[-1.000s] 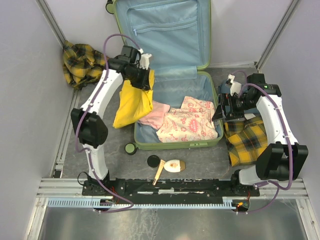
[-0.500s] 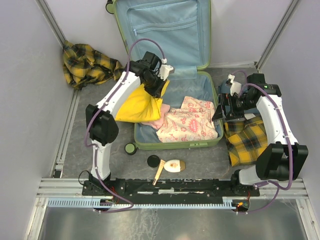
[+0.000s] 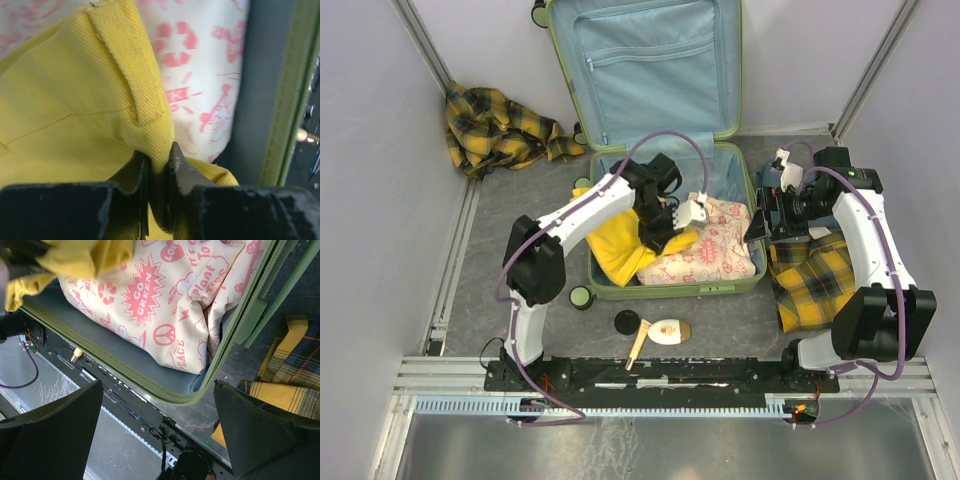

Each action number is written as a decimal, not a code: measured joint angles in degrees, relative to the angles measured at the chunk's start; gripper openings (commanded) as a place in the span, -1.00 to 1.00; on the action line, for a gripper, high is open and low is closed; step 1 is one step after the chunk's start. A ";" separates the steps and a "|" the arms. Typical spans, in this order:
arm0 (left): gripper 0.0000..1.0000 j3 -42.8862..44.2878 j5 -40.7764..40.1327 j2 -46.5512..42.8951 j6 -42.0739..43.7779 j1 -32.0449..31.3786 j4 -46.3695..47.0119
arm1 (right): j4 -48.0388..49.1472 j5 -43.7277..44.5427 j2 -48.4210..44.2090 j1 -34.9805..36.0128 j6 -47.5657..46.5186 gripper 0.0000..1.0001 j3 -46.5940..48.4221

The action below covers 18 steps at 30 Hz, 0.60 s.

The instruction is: Pack the luggage

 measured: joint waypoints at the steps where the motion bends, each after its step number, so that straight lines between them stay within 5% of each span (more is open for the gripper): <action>1: -0.95 -1.66 0.44 -0.61 1.92 -0.96 0.11 | 0.00 0.00 0.00 0.00 0.00 1.00 0.00; 18: -0.95 -23.19 8.55 -22.56 22.49 -3.08 6.12 | -0.02 0.15 -0.44 0.00 -0.11 1.00 -0.04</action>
